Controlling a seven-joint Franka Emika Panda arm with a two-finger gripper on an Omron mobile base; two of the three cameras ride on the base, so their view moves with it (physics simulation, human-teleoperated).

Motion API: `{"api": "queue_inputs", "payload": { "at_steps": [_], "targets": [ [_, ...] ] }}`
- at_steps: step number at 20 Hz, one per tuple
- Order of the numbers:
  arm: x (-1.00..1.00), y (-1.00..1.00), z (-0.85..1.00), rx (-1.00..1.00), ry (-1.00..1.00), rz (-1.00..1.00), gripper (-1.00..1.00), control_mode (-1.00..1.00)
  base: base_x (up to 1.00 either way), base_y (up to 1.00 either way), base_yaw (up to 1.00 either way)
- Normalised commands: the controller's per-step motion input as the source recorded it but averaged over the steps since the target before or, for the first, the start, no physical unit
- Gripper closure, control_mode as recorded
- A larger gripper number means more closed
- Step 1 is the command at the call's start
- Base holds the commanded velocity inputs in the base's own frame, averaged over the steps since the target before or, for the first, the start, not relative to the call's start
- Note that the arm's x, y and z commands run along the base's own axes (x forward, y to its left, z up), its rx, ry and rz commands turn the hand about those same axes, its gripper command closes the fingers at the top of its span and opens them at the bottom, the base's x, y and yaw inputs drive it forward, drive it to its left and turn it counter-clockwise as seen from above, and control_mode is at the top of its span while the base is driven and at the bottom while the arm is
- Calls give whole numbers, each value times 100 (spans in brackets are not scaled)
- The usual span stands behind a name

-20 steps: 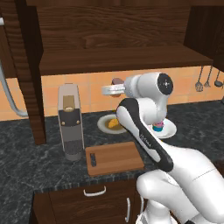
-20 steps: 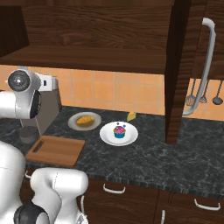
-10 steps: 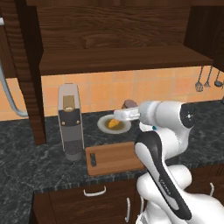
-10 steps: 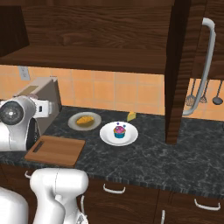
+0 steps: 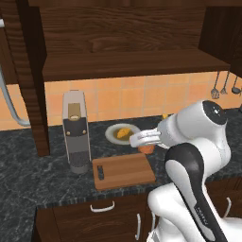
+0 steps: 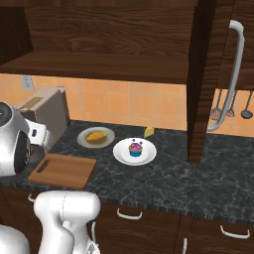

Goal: From the different types of pastries on the counter, select a croissant and place it on the cutting board. Then retrieve a jar of jam from the cabinet and place it alongside the croissant on the cutting board.

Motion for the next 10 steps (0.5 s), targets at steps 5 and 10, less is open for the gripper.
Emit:
{"api": "queue_inputs", "payload": {
  "at_steps": [5,10],
  "targets": [
    [-19,0,-25,17,0,-3,100,-100,0,0,0],
    [61,-41,-54,4,-8,-11,100,-100,0,0,0]
  ]
}}
